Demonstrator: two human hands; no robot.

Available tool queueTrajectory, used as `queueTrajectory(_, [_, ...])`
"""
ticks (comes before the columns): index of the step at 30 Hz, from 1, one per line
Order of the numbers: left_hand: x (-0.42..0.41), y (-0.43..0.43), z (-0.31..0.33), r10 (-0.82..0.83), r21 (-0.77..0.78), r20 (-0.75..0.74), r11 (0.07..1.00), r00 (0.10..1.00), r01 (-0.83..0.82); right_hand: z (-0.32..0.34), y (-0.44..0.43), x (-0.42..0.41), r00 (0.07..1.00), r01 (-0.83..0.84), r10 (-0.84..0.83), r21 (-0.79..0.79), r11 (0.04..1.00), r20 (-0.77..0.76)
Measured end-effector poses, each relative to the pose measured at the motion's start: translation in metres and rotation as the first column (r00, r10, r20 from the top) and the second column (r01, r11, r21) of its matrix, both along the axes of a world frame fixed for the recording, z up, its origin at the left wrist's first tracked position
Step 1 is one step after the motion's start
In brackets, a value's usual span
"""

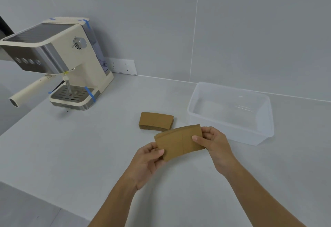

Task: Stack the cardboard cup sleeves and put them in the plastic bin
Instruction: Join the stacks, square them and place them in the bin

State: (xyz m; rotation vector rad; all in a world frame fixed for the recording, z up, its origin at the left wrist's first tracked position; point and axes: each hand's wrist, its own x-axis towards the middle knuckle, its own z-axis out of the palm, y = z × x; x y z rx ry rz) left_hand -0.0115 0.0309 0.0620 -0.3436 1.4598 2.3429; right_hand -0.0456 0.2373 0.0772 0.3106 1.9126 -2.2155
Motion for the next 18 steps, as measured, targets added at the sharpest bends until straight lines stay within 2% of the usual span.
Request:
queueTrajectory(3, [0.002, 0.002, 0.002, 0.122, -0.109, -0.021, 0.986, 0.992, -0.124, -0.002, -0.008, 0.001, 1.000, 0.002, -0.002, 0.013, 1.000, 0.010])
queueTrajectory(8, [0.004, -0.002, 0.004, 0.230, -0.211, -0.048, 0.949, 0.972, -0.235, -0.001, -0.021, 0.000, 1.000, -0.001, 0.000, 0.054, 0.999, 0.010])
queueTrajectory(18, [-0.022, -0.021, 0.006, 0.311, -0.348, -0.030, 0.888, 0.950, -0.302, -0.006, -0.050, -0.016, 0.995, -0.002, -0.012, 0.147, 0.989, 0.098])
